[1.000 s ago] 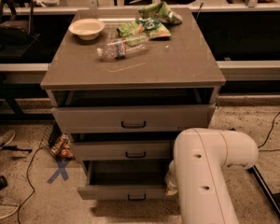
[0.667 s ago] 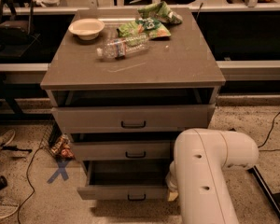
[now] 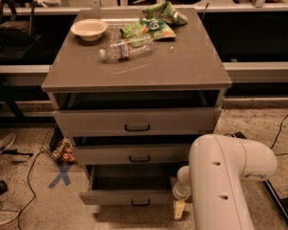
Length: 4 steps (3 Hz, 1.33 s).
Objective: Open bottom drawer
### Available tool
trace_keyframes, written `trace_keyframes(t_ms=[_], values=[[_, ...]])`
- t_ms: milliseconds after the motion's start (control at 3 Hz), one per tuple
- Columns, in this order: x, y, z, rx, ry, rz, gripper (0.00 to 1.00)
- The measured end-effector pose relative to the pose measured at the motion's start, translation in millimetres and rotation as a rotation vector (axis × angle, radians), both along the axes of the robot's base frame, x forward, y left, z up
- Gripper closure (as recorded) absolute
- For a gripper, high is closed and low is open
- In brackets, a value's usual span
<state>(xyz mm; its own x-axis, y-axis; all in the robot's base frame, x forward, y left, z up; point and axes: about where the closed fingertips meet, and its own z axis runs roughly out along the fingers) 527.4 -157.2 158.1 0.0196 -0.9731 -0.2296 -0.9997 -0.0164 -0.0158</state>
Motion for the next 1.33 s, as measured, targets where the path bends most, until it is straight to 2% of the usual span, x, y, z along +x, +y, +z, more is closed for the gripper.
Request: trace_keyframes(t_ms=[333, 667, 1333], values=[[-14, 1, 5, 0.047, 0.013, -0.03, 0.0], [-28, 2, 5, 0.082, 0.037, -0.07, 0.26], [-47, 0, 12, 0.083, 0.047, -0.11, 0.73]])
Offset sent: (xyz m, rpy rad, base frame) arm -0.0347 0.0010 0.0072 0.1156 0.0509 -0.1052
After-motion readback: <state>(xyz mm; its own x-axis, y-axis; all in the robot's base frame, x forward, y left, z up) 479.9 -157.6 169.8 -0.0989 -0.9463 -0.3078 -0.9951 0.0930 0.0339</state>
